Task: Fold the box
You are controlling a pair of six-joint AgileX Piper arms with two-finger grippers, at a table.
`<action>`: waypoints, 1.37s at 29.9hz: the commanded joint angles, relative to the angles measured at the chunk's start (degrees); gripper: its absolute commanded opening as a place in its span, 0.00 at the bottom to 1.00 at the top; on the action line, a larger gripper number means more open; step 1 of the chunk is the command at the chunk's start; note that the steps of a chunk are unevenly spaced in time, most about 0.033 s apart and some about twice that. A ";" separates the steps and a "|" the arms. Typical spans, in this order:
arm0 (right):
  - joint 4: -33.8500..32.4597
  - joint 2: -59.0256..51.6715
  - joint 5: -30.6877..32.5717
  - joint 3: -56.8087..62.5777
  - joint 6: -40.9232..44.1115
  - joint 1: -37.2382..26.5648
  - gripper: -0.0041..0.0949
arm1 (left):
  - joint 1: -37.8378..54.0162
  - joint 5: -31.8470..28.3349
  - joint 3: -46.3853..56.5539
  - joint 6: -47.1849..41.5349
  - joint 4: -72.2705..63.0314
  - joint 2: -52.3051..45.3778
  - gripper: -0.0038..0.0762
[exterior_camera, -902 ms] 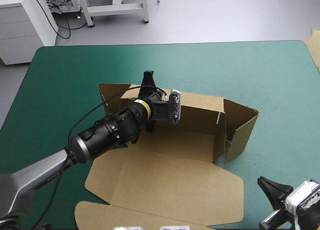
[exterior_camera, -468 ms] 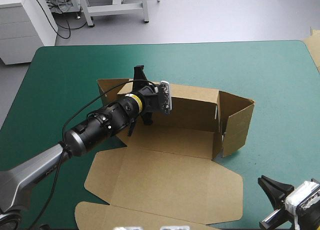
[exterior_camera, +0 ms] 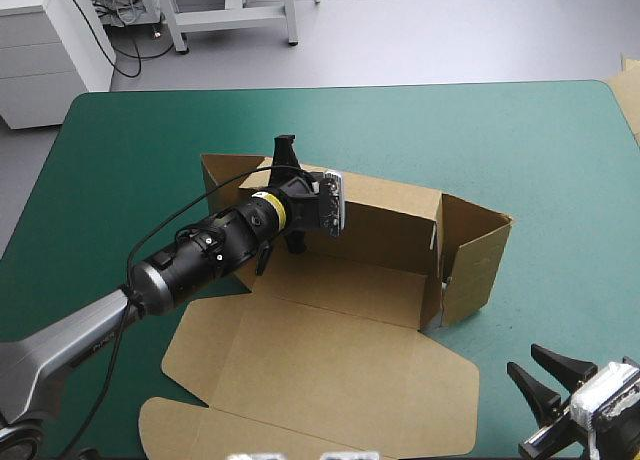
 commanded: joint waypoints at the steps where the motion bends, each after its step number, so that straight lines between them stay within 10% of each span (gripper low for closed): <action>1: -0.36 1.59 -2.87 -2.22 1.06 -0.05 0.44 | 0.00 1.15 -0.65 -1.71 -2.27 -1.61 0.04; 19: -10.55 26.78 1.13 -27.45 9.58 -0.05 0.44 | 0.00 3.36 -0.65 -1.71 -2.11 -1.61 0.04; 41: -23.54 57.90 24.03 -65.20 16.16 -0.05 0.44 | 0.00 4.17 -0.65 -1.31 -2.11 -1.61 0.04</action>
